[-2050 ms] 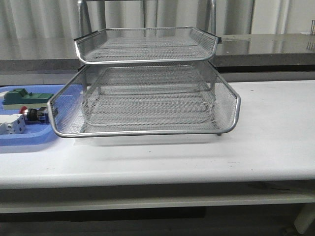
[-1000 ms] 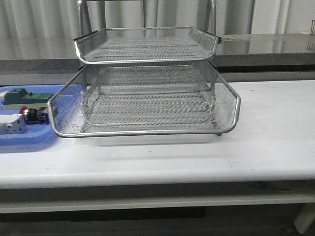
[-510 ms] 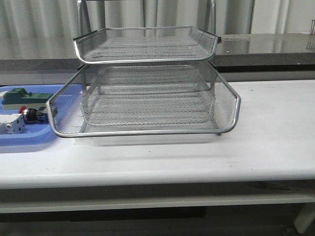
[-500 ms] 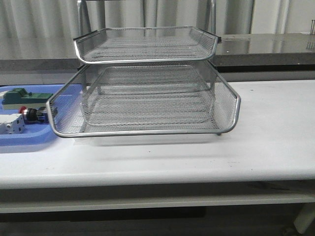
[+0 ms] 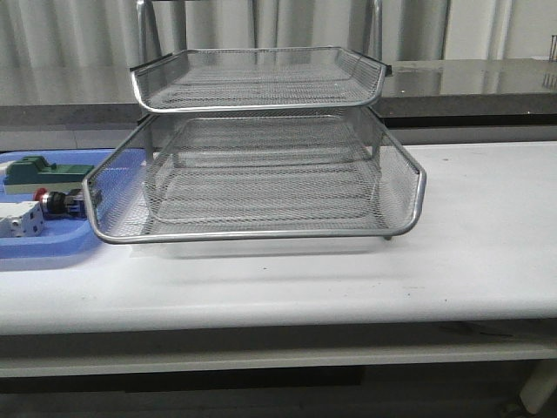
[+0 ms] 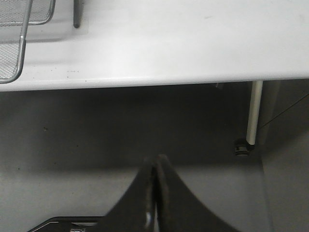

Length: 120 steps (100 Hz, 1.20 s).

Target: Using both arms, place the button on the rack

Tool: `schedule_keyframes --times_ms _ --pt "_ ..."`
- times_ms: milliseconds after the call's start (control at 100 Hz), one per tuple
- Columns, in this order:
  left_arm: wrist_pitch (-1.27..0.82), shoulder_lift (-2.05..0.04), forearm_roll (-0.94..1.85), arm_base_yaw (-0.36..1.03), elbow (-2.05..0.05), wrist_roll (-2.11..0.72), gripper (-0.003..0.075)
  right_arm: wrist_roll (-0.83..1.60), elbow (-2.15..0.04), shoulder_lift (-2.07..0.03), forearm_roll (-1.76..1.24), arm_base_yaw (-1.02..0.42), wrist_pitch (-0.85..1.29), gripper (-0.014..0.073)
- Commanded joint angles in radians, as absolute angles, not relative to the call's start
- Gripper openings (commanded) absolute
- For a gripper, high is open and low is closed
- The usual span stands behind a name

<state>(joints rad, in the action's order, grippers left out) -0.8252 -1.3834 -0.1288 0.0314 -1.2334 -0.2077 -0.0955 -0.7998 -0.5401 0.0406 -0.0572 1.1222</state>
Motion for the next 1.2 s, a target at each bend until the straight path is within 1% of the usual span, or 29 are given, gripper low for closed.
schedule_keyframes --times_ms 0,60,80,110,130,160,170,180,200,230,250,300,530,670,880,1190 --pt "-0.786 -1.356 -0.132 0.033 -1.272 -0.217 0.0069 -0.091 -0.836 -0.543 0.055 -0.050 1.064 -0.0071" --pt "-0.790 -1.356 -0.132 0.033 -1.272 -0.217 0.0160 -0.091 -0.836 -0.543 0.055 -0.050 1.064 -0.0071" --pt "-0.789 -1.356 -0.132 0.033 -1.272 -0.217 0.0202 -0.091 -0.836 -0.543 0.055 -0.050 1.064 -0.0071" --pt "-0.791 -1.356 -0.132 0.033 -1.272 -0.217 0.0285 -0.091 -0.836 -0.543 0.055 -0.050 1.064 -0.0071" --pt "-0.791 -1.356 -0.132 0.033 -1.272 -0.217 0.0321 -0.091 -0.836 -0.543 0.055 -0.050 1.064 -0.0071" --pt "-0.791 -1.356 -0.132 0.033 -1.272 -0.217 0.0420 -0.091 -0.836 -0.543 0.055 -0.050 1.064 -0.0071" --pt "-0.793 -1.356 -0.132 0.033 -1.272 -0.217 0.0440 -0.091 -0.836 -0.543 0.055 -0.050 1.064 -0.0071" --pt "-0.793 -1.356 -0.132 0.033 -1.272 -0.217 0.0481 -0.091 -0.836 -0.543 0.055 -0.050 1.064 -0.0071" --pt "-0.796 -1.356 -0.132 0.033 -1.272 -0.217 0.0520 -0.091 -0.836 -0.543 0.055 -0.050 1.064 -0.0071" --pt "-0.797 -1.356 -0.132 0.033 -1.272 -0.217 0.0608 -0.091 -0.836 -0.543 0.055 -0.050 1.064 -0.0071" --pt "-0.797 -1.356 -0.132 0.033 -1.272 -0.217 0.0652 -0.091 -0.836 -0.543 0.055 -0.050 1.064 -0.0071" --pt "-0.797 -1.356 -0.132 0.033 -1.272 -0.217 0.0721 -0.091 -0.836 -0.543 0.055 -0.050 1.064 -0.0071" --pt "-0.773 -1.356 -0.099 0.033 -1.272 -0.217 0.0629 -0.091 -0.836 -0.543 0.055 -0.050 1.064 -0.0071" --pt "-0.730 -1.360 -0.071 0.033 -1.272 -0.217 0.0589 -0.091 -0.836 -0.543 0.055 -0.050 1.064 -0.0071" --pt "-0.725 -1.449 -0.070 0.033 -1.354 -0.251 0.0586 -0.091 -0.836 -0.543 0.055 -0.050 1.064 -0.0071" --pt "-0.762 -1.678 -0.039 0.033 -1.602 -0.565 0.0586 -0.091 -0.836 -0.543 0.055 -0.050 1.064 -0.0071"
